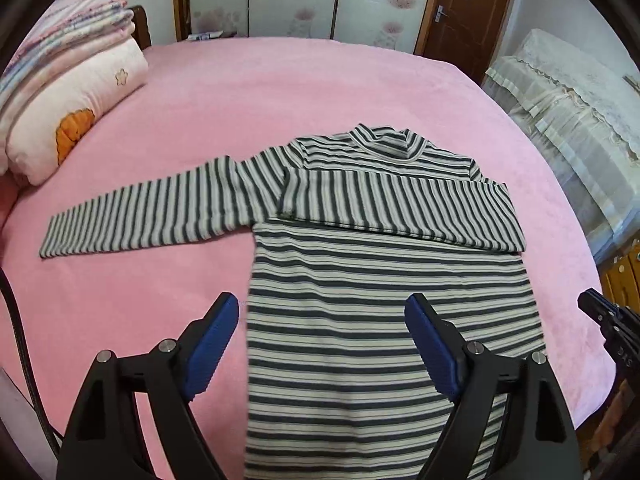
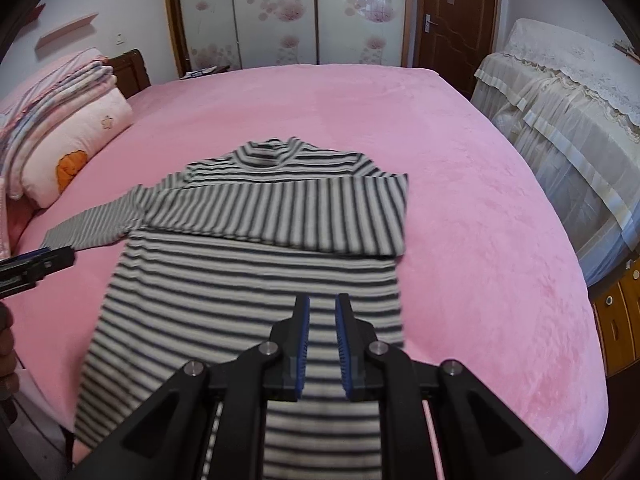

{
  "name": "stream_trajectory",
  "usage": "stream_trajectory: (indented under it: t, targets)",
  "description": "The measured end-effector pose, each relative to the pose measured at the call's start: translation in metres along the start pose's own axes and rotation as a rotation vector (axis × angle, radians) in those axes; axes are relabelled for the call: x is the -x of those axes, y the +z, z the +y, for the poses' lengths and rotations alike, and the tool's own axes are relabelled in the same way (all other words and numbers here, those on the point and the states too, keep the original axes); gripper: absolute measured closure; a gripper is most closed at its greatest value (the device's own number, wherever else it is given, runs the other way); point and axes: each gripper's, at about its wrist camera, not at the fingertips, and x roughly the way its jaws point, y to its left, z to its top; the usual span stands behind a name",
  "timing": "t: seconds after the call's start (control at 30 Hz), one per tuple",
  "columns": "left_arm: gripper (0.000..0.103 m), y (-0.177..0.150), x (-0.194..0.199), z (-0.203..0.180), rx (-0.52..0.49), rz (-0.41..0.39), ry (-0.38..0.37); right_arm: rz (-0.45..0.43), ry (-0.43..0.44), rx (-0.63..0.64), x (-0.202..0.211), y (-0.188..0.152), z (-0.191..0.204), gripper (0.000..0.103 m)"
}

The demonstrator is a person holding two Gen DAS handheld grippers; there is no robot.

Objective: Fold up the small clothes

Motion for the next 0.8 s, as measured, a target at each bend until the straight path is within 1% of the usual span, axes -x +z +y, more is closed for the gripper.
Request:
stream_trajectory:
  t: [0.07, 0.17, 0.2, 0.4, 0.6, 0.73, 0.8]
  targets:
    - [0.018, -0.002, 0.004, 0.009, 0.003, -0.005, -0.015, 0.002, 0.020, 0.000, 0.005, -0.002, 0.013, 0.090]
    - [0.012, -0.004, 0.012, 0.029, 0.030, -0.009, -0.037, 0.000, 0.042, 0.008, 0.008, 0.002, 0.039, 0.090]
    - [0.012, -0.003, 0.014, 0.037, 0.036, -0.011, -0.037, -0.003, 0.045, 0.014, 0.009, 0.003, 0.046, 0.090]
    - [0.011, 0.009, 0.033, 0.091, 0.052, -0.058, 0.011, -0.024, 0.080, 0.066, 0.010, 0.023, 0.102, 0.090]
    - [0.011, 0.029, 0.039, 0.165, 0.121, -0.081, 0.094, -0.059, 0.127, 0.142, 0.006, 0.052, 0.163, 0.090]
    - [0.011, 0.040, 0.041, 0.210, 0.149, -0.115, 0.182, -0.099, 0.141, 0.172, -0.001, 0.073, 0.200, 0.090]
    - [0.011, 0.044, 0.037, 0.231, 0.157, -0.117, 0.222, -0.109, 0.157, 0.180, -0.010, 0.083, 0.219, 0.090]
